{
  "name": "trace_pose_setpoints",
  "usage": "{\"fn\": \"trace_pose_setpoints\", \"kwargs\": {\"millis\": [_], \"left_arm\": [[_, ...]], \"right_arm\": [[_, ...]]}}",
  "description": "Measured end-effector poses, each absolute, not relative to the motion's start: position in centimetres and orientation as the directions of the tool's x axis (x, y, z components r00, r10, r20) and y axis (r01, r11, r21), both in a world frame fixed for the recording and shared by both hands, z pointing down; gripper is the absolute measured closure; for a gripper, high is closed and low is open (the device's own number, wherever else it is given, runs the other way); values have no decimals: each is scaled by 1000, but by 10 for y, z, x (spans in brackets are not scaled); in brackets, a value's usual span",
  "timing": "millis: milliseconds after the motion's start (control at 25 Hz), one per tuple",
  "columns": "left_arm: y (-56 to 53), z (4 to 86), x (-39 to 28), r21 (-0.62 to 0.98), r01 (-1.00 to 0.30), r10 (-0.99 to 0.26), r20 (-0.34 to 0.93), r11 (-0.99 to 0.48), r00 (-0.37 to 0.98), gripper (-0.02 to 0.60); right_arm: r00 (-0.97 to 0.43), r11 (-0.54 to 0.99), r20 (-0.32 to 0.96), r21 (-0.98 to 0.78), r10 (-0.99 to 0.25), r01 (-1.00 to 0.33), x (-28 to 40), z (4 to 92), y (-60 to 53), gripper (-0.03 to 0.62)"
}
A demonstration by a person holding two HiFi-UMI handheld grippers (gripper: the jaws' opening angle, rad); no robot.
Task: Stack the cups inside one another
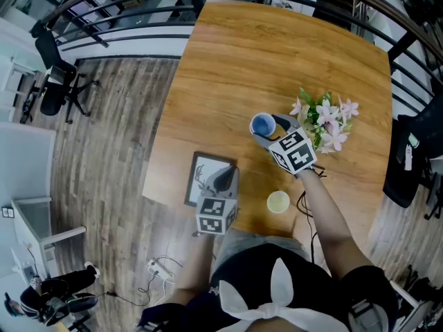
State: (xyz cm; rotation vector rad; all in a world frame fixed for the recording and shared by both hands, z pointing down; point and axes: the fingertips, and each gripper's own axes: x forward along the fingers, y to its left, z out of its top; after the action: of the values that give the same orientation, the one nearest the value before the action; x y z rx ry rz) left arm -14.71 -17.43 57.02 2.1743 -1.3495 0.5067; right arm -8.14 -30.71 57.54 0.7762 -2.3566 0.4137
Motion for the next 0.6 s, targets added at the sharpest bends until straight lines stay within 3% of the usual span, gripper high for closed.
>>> {"fn": "trace_pose_setpoints", "kwargs": {"millis": [600], "left_arm": [[-162, 556, -136, 228, -898, -716, 543, -378, 439, 563]], "right_arm": [[-677, 790, 578, -89, -455, -607, -76, 533, -287, 247]]}}
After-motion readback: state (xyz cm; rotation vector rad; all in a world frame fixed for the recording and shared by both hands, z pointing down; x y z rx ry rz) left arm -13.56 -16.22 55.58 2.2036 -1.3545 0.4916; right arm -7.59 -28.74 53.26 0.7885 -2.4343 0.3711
